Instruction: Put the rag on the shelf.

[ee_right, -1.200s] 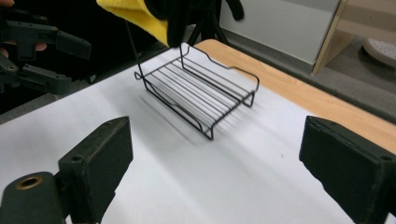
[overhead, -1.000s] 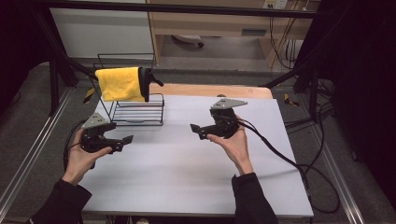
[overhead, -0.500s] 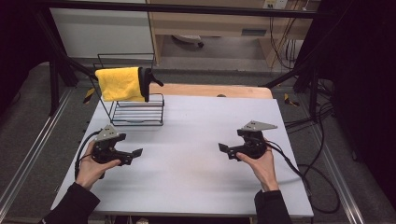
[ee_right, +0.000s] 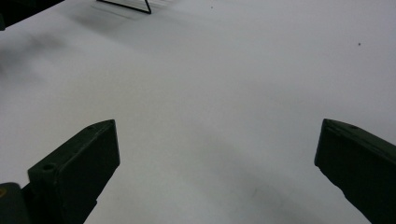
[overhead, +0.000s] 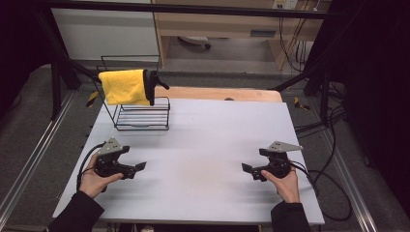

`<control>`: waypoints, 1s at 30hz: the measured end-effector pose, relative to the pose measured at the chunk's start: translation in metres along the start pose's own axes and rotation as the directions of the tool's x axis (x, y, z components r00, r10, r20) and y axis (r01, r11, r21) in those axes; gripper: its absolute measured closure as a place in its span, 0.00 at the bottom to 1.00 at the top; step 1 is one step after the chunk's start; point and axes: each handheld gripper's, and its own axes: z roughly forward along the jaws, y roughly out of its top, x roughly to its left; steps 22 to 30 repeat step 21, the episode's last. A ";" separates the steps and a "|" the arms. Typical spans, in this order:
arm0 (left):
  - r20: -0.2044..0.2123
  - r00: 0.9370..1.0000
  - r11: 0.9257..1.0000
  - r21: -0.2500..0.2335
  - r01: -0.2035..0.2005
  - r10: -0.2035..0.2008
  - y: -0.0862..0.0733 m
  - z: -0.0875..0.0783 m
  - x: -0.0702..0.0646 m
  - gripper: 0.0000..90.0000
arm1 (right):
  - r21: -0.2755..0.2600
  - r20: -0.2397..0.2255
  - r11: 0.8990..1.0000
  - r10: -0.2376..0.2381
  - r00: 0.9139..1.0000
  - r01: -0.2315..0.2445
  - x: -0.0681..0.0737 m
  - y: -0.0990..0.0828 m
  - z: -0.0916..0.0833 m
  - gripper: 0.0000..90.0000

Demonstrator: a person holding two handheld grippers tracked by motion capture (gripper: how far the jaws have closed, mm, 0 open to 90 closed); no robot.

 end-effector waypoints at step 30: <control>0.000 1.000 1.000 0.021 0.003 -0.003 -0.013 0.002 0.001 0.03 | 0.021 -0.012 0.999 0.029 1.000 -0.029 -0.011 -0.034 -0.015 0.01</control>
